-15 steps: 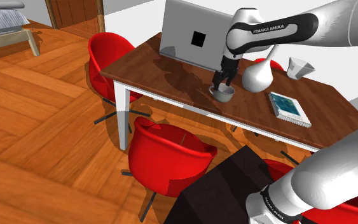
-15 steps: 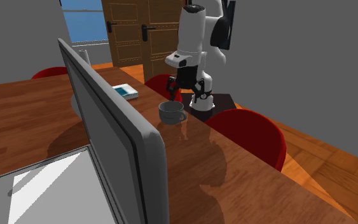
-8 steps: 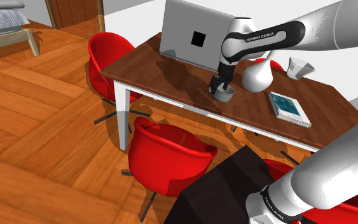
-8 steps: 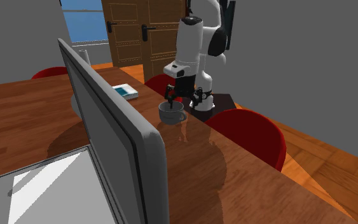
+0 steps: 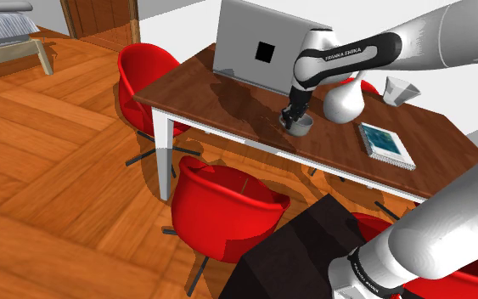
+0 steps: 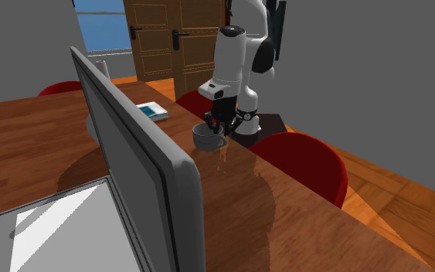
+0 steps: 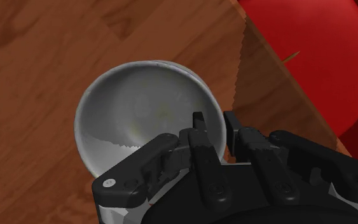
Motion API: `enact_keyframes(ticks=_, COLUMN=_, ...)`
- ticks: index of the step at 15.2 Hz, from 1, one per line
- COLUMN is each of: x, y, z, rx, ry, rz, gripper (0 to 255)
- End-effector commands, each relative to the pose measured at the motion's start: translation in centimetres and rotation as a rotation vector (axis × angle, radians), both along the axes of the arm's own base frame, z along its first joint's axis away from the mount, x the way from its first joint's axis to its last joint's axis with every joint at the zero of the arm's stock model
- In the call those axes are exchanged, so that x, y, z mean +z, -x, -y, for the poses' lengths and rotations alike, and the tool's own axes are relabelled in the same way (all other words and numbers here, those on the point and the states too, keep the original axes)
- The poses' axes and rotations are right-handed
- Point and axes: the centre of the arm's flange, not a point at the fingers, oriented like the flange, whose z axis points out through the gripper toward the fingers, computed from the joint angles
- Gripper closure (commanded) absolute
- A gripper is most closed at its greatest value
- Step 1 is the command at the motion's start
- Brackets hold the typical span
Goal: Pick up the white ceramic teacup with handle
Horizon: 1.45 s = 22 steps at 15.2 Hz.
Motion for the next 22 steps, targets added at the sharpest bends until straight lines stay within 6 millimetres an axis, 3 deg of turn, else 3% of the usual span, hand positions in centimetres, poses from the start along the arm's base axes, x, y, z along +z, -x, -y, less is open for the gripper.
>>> enact_keyframes(ticks=1, x=0.0, y=0.0, z=0.0, rx=0.000, ry=0.000, rz=0.000, gripper=255)
enact_keyframes(ticks=5, x=0.0, y=0.0, z=-0.1, rx=0.000, ry=0.000, rz=0.000, gripper=255)
enact_keyframes(ticks=20, x=8.0, y=0.0, z=-0.1, rx=0.000, ry=0.000, rz=0.000, gripper=255)
enact_keyframes(ticks=22, x=8.0, y=0.0, z=-0.1, rx=0.000, ry=0.000, rz=0.000, gripper=255)
